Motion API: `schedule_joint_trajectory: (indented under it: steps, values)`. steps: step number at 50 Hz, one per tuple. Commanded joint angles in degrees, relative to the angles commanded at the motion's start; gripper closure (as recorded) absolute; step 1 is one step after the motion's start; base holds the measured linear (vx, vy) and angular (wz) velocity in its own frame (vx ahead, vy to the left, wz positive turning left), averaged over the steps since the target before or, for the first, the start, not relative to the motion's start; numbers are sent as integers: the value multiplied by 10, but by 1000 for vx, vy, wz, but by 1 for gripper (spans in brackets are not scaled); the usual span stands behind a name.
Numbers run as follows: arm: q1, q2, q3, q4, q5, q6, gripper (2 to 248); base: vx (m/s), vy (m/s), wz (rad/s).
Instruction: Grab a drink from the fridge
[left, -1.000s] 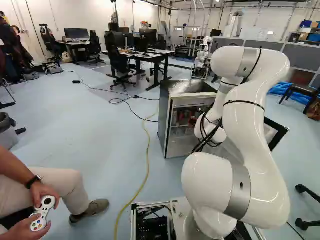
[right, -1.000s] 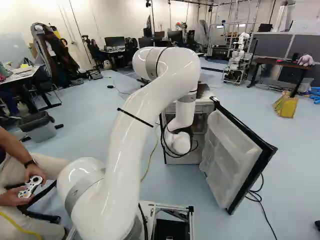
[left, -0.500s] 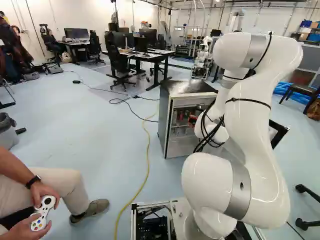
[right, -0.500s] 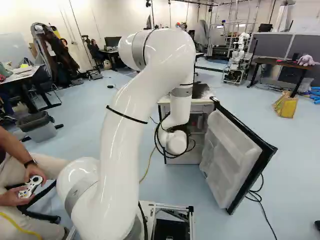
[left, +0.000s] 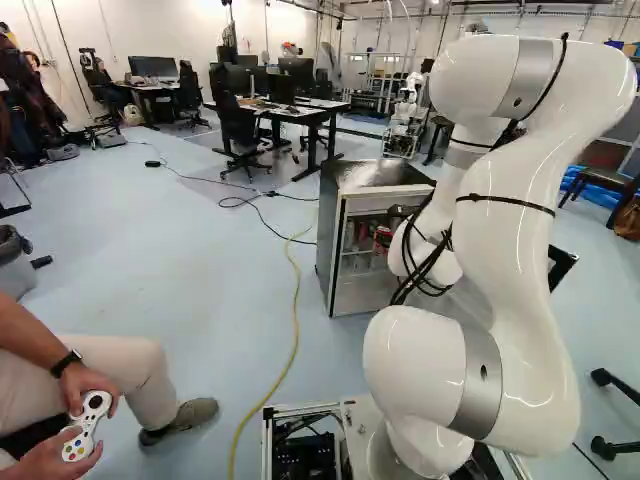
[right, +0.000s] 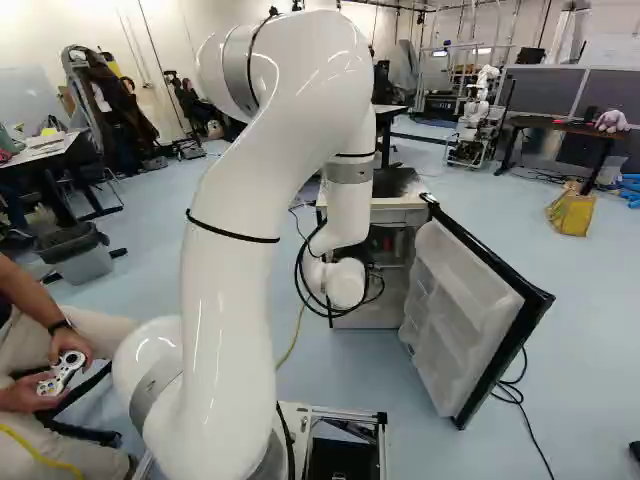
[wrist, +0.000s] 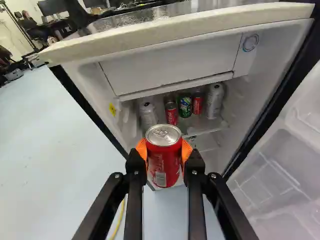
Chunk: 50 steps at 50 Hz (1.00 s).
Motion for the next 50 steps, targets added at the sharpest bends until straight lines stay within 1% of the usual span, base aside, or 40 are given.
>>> schedule_joint_trajectory:
  steps: [16, 50]
  values:
    - [3, 39, 24, 0, 0, 0, 164, 0, 0, 0]
    - [3, 106, 47, 0, -4, 0, 164, 0, 0, 0]
